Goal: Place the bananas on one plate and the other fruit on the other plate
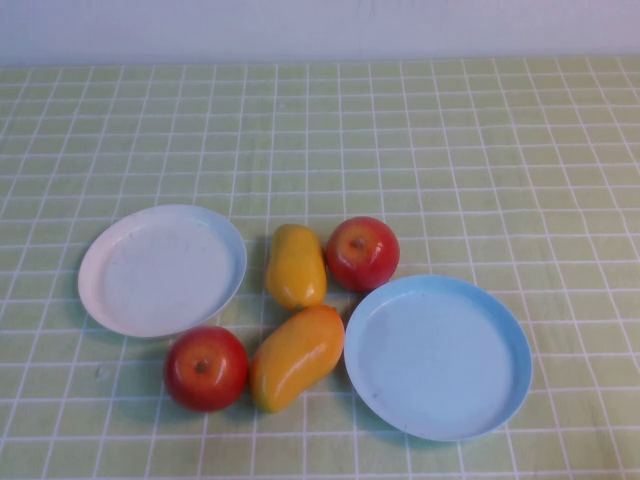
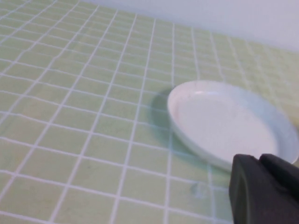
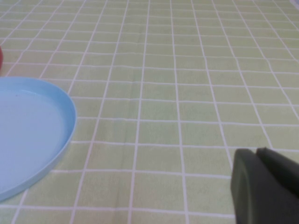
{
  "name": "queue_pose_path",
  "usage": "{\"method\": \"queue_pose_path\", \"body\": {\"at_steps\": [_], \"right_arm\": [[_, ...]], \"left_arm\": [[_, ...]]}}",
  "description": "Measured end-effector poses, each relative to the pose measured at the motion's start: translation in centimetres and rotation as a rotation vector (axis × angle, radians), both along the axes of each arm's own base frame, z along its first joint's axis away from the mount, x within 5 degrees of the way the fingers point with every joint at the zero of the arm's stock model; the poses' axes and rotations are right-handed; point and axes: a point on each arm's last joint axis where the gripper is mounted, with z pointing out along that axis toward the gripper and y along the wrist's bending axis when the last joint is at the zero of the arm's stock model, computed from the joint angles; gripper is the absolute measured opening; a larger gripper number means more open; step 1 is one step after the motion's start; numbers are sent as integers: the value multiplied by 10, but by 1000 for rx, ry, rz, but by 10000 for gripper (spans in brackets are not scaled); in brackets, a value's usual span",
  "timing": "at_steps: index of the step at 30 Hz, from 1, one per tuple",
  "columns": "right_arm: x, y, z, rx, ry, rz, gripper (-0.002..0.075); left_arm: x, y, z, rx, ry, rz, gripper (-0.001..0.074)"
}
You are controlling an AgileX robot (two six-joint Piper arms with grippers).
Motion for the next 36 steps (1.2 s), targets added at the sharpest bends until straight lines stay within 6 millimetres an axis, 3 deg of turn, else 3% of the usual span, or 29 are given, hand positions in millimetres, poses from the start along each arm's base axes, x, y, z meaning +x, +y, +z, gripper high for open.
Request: {"method": "queue_pose_path", "body": {"at_steps": [6, 17, 19, 23, 28, 32, 36], "right_arm": [[0, 0, 0, 0, 0, 0, -17], [0, 0, 0, 0, 0, 0, -16], [0, 0, 0, 0, 0, 0, -16], [0, 0, 0, 0, 0, 0, -16], [0, 0, 0, 0, 0, 0, -16], [0, 0, 0, 0, 0, 0, -17], [0, 0, 0, 0, 0, 0, -16]], "left_arm": [[1, -3, 8, -332, -72, 15, 1], [1, -4, 13, -385, -84, 13, 1], [0, -5, 25, -384, -71, 4, 1], [9, -8, 70, -293, 24, -32, 1], [41, -15, 107, -90, 322, -131, 1], [74, -22, 120, 39, 518, -273, 1], [108, -28, 126, 97, 586, -386, 1]]}}
